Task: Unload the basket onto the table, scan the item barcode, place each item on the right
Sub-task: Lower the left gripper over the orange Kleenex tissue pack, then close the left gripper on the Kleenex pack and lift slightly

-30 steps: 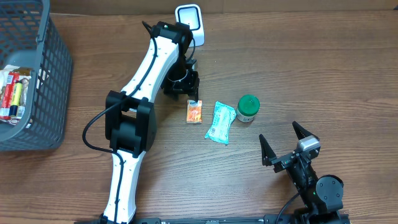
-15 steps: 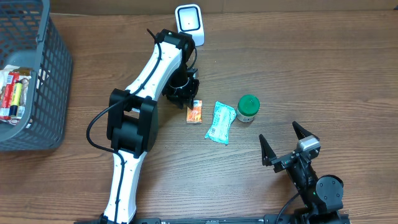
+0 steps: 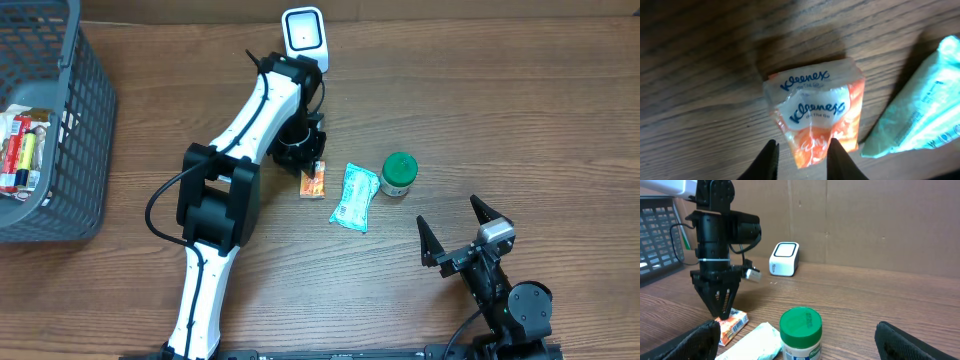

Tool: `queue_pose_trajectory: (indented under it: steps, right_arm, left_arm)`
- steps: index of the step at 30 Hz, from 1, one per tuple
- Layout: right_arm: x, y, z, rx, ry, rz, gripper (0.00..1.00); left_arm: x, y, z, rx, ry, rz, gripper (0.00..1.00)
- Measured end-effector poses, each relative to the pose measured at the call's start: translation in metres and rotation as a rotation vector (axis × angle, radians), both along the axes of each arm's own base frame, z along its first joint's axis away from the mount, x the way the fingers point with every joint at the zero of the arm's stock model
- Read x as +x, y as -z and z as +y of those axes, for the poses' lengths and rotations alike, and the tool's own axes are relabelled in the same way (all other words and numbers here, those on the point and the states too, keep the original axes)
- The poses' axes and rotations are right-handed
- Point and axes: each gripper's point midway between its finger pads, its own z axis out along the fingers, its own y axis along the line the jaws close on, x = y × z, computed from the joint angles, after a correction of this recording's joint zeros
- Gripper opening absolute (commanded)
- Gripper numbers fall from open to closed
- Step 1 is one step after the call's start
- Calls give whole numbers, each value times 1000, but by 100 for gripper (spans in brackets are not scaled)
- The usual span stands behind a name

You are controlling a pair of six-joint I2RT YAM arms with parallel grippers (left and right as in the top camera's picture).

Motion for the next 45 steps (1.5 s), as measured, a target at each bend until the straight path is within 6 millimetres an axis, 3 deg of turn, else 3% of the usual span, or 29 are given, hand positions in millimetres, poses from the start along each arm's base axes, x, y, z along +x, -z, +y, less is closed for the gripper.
queue_pose_trajectory:
  steps: [10,14,28,40,45]
  right_arm:
    - [0,0,0,0,0,0,100]
    - [0,0,0,0,0,0,100]
    - [0,0,0,0,0,0,100]
    - [0,0,0,0,0,0,100]
    - [0,0,0,0,0,0,100]
  left_arm:
    - [-6,17,9,52,-14,9,9]
    - [-7,17,13,63,-14,4,4]
    - [-8,19,22,80,-26,8,4]
    - [-8,20,14,18,-15,17,4]
    - [-2,19,-9,-103,18,-10,4]
